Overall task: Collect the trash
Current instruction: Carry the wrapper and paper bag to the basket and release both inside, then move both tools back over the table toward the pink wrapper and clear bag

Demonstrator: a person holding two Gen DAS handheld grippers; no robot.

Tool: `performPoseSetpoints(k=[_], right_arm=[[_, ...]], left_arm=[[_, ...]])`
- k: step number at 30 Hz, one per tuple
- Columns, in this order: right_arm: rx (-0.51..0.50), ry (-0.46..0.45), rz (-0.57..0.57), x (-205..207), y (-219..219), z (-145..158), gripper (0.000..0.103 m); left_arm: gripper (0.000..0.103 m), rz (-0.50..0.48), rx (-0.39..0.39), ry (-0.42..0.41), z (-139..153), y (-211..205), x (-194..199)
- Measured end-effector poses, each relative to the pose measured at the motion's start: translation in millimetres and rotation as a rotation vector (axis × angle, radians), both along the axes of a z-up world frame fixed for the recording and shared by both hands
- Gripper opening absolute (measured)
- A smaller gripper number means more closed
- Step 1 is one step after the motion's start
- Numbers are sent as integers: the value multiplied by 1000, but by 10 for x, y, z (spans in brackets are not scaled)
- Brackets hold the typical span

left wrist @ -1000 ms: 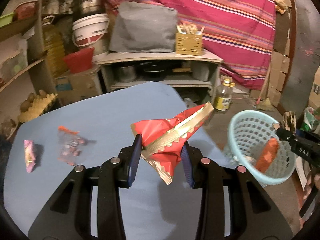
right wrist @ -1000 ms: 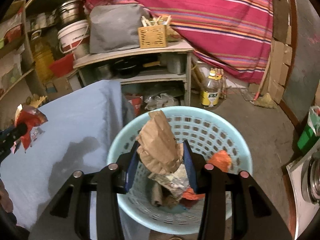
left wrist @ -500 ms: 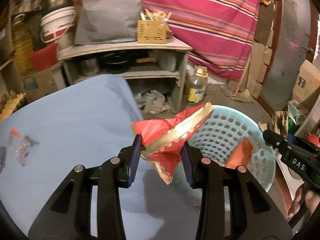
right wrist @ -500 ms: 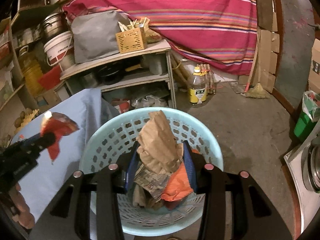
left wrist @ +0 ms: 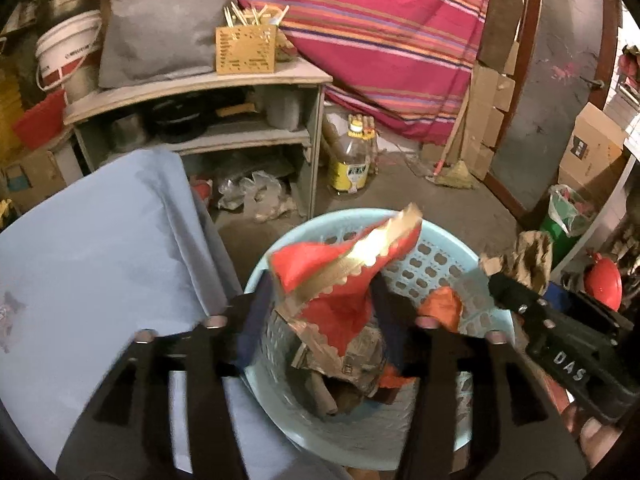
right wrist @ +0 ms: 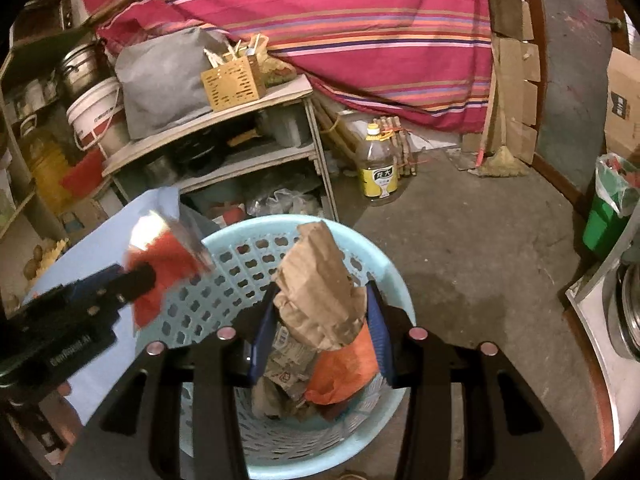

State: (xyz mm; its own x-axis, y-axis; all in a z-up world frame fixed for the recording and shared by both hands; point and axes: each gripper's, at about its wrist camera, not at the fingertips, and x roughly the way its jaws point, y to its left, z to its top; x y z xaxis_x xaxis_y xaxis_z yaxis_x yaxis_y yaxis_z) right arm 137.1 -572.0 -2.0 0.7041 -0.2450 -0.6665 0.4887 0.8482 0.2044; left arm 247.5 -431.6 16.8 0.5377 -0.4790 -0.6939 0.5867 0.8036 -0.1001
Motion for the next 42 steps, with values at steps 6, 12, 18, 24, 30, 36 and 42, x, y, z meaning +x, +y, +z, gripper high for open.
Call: performPoseSetpoints(k=[6,12,18,24,30,36,42], right_arm=[[-5,12,12,38,8,-10,43],[-2,36,40,159,142,-43,62],[-49,64,40,324,387,-19,78],[-77,6,36,419,745,175,93],[-67,-39,97,698,1276,270,97],[-91,-64,123,1047,1944,328,98],[-161,-66,213,1388,2717,241,98]], left_arm=[[81,21,14,-15,-33,101,9],[96,73,14,-74,57,516,-50],[98,151,19,-91,108,1178,8],[98,272,40,-124,155,2068,177],[98,442,99,-185,162,3006,425],[98,606,96,-158,70,3860,739],[98,744,92,-93,-83,4588,1043]])
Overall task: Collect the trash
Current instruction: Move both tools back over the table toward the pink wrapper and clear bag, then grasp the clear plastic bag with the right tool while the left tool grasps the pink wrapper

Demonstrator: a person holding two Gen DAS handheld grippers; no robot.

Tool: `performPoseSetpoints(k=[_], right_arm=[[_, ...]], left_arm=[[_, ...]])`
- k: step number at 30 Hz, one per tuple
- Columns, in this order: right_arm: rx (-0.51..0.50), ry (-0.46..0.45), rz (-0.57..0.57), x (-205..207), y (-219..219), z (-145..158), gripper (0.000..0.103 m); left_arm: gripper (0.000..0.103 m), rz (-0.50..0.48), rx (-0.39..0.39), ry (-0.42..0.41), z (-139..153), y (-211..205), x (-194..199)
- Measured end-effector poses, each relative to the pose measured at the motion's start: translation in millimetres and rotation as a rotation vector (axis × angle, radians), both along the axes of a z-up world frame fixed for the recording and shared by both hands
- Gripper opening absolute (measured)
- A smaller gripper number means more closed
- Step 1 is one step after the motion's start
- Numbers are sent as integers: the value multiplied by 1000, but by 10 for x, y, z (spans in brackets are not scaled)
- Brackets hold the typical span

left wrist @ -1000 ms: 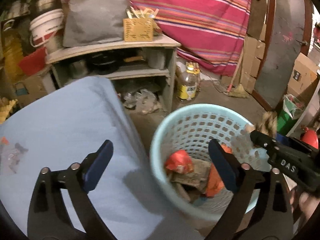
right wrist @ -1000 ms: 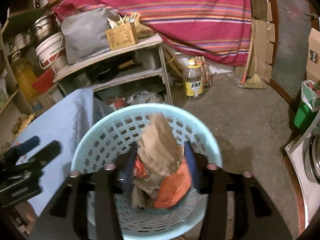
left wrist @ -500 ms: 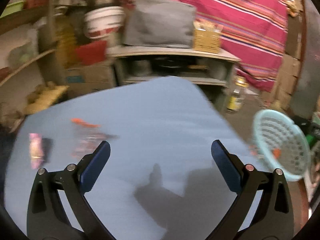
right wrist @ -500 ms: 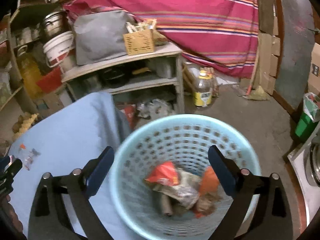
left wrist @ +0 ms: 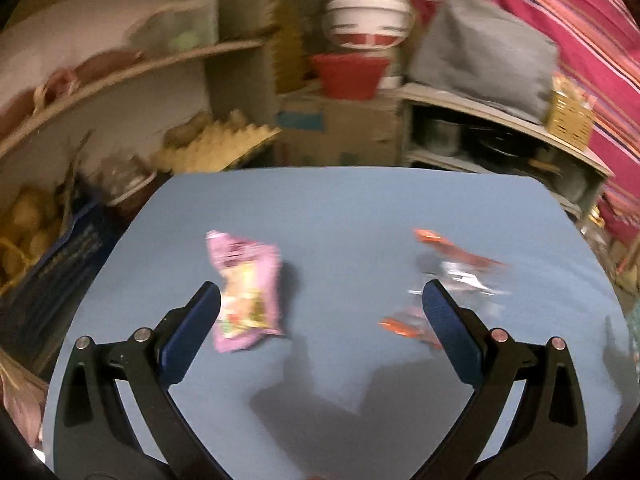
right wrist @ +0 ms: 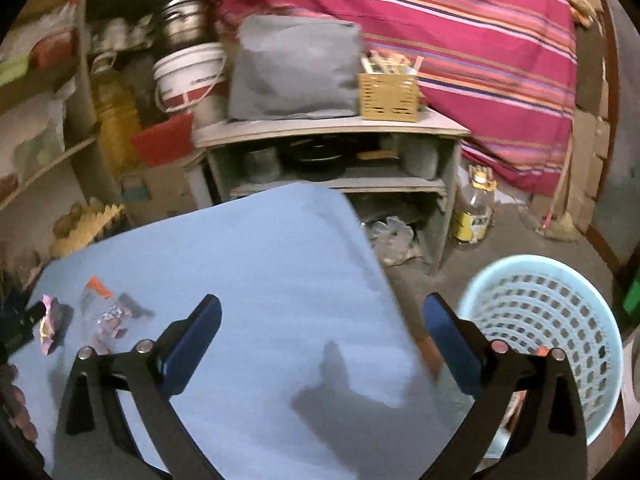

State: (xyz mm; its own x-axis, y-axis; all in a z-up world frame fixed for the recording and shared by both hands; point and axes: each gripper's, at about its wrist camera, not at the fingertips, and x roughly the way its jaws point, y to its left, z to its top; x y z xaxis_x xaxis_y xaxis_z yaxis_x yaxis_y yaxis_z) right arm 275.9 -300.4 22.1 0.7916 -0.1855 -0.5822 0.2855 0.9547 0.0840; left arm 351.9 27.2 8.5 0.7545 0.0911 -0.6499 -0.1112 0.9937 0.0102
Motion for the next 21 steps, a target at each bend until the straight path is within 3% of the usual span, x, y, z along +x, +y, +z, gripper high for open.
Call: performPoseSetpoints(k=[4,10,13,17,21], right_arm=[[-22,29,86,164,428,-30,98],[-51,47,156,346,957,-50,98],[-18,58,187,485,1156,-44,98],[-19,80,223,713,1523,-43,98],[-27,104,229,848,1785,-91,98]], left_arm=[[98,51,-16,17,-92,331,147],[96,42,-21,62,-240,549,378],[81,31,-35,96,-334,624,484],[74,21,-44,125,-457,720,552],[41,-7,-55,189,-611,820,611]])
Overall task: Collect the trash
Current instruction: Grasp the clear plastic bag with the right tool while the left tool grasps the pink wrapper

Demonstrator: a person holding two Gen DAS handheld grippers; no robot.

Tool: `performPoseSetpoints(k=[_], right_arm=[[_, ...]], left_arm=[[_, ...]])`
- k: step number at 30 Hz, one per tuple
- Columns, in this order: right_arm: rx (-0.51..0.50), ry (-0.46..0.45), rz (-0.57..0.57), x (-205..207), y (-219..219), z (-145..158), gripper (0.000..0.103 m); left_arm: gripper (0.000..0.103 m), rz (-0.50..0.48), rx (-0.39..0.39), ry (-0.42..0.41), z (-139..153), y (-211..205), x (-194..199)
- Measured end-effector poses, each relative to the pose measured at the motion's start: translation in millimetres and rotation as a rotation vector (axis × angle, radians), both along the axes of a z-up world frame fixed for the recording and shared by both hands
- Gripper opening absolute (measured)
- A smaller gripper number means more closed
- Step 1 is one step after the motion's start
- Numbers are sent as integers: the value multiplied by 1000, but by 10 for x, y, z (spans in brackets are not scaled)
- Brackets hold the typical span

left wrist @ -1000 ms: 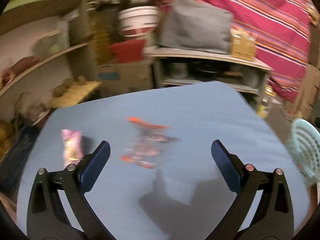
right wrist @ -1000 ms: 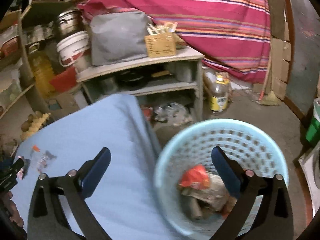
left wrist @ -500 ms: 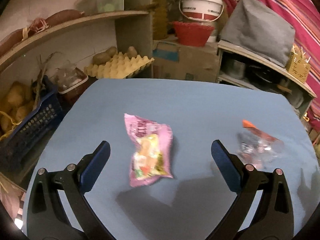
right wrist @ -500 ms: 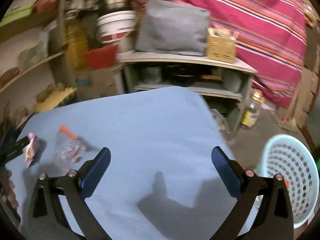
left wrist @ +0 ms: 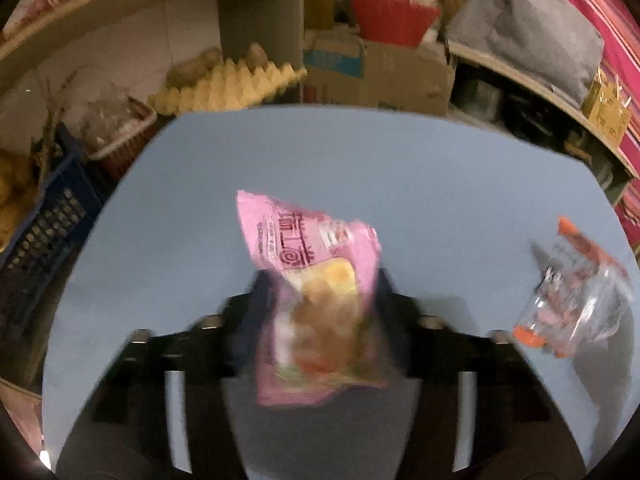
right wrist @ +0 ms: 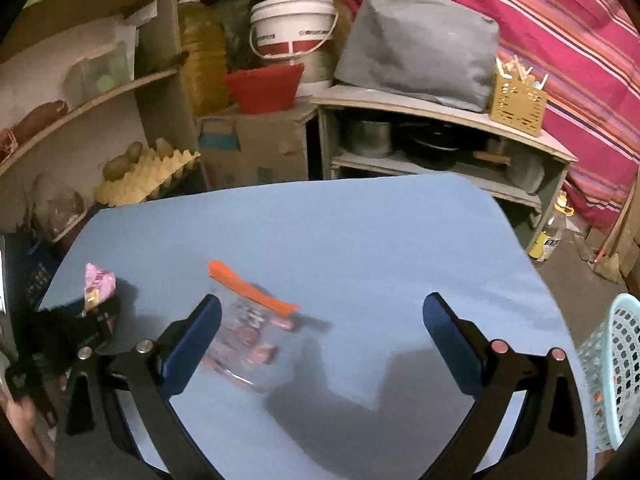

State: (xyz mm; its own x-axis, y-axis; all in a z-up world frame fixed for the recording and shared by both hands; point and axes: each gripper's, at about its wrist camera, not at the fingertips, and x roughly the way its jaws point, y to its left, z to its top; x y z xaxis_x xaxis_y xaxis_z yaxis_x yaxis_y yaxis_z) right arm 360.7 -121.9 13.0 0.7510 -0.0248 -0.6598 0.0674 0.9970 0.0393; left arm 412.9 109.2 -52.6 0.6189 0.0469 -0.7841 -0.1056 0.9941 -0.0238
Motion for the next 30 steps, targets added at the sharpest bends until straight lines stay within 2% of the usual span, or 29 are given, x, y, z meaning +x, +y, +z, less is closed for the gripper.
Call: performPoseSetpoints(k=[2,4,7,9,14,15,16,18,20,21,22,25,30], right_arm=[[-7,22,-3,71,107,-52,98],[-21,45,-4,129,212,-108,98],[-66,68,-20,180,346,-184,98],[-77,84,-18,199,392,-228,98],[-120,138,-29,287,463,-391,97],[-117,144,-32,297,446,-419,93],[-109,150,-31,309,422,-445,80],[-73,167,-10,328,372,-496,66],[-43,166,2,325,327,-517,62],[-35,160,11,317,298,-508,54],[-29,157,22,312,280,-499,50],[-51,144,37,263,207,-444,42],[-75,123,40,106,-78,-334,41]], left_arm=[[35,-10,15,-2,-13,42,-11],[25,-13,-2,-4,9,94,-42],[23,-16,-18,-18,61,151,-77],[17,-24,26,-42,119,129,-119],[16,-24,72,-71,270,116,-224],[16,-24,75,-77,298,110,-249],[16,-26,78,-86,332,105,-279],[16,-34,88,-109,406,78,-337],[16,-40,90,-119,444,59,-361],[16,-41,87,-118,450,57,-367],[16,-37,84,-116,451,67,-367],[15,-30,68,-112,470,75,-375],[15,-35,40,-125,528,63,-454]])
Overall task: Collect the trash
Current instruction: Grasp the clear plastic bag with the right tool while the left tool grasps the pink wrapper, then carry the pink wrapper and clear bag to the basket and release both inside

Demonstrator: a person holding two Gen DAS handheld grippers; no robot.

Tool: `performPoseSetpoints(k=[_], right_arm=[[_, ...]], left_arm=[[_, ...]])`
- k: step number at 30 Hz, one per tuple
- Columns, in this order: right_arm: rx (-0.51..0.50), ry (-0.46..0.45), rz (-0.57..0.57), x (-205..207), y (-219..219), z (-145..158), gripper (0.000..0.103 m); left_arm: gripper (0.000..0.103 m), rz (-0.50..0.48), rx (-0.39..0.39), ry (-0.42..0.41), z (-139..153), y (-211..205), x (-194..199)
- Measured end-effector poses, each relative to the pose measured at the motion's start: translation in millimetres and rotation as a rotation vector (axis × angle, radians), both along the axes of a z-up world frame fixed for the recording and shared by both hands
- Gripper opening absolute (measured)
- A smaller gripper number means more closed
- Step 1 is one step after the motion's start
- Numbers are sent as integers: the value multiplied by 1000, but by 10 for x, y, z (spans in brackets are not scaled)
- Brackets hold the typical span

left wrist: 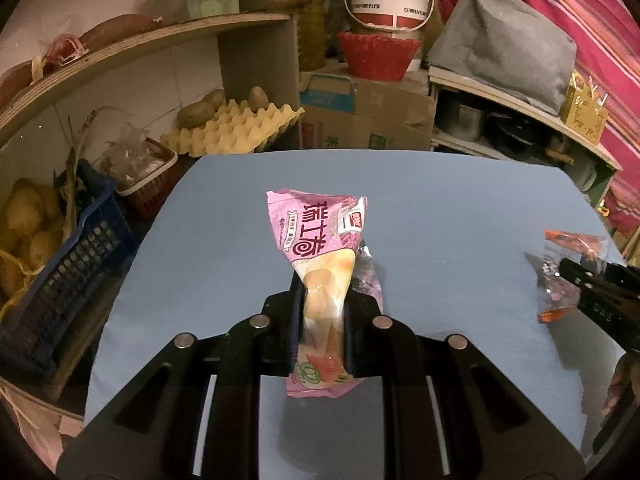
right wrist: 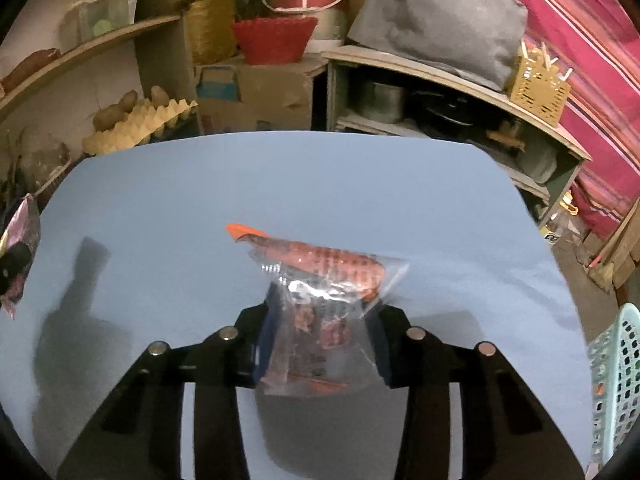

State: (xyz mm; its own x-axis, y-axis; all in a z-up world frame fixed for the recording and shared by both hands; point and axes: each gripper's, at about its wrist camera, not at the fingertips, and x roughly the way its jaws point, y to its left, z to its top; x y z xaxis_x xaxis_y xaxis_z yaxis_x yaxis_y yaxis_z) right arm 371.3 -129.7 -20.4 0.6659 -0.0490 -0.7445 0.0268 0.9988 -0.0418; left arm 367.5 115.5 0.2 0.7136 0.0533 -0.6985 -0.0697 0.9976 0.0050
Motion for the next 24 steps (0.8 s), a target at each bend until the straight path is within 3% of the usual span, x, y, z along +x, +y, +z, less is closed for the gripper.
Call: performPoseSetpoints(k=[7,12,16,24], right_arm=[[-22,-36,-64,-485,-774,212,41],[-35,-78,-169,-880,-1554,360,41],[24,-99,-249,-1129,-2103,420,41],[48,-105,-324,-1472,-2849,394,41]], left_arm=[[15,-4,-16,-24,64,-186,-167],[15,-31,-11,-27,75,-457,-218],[15,-81,18,-38,82,-806,-266],[15,-195,82,-63,135,-1665,-558]])
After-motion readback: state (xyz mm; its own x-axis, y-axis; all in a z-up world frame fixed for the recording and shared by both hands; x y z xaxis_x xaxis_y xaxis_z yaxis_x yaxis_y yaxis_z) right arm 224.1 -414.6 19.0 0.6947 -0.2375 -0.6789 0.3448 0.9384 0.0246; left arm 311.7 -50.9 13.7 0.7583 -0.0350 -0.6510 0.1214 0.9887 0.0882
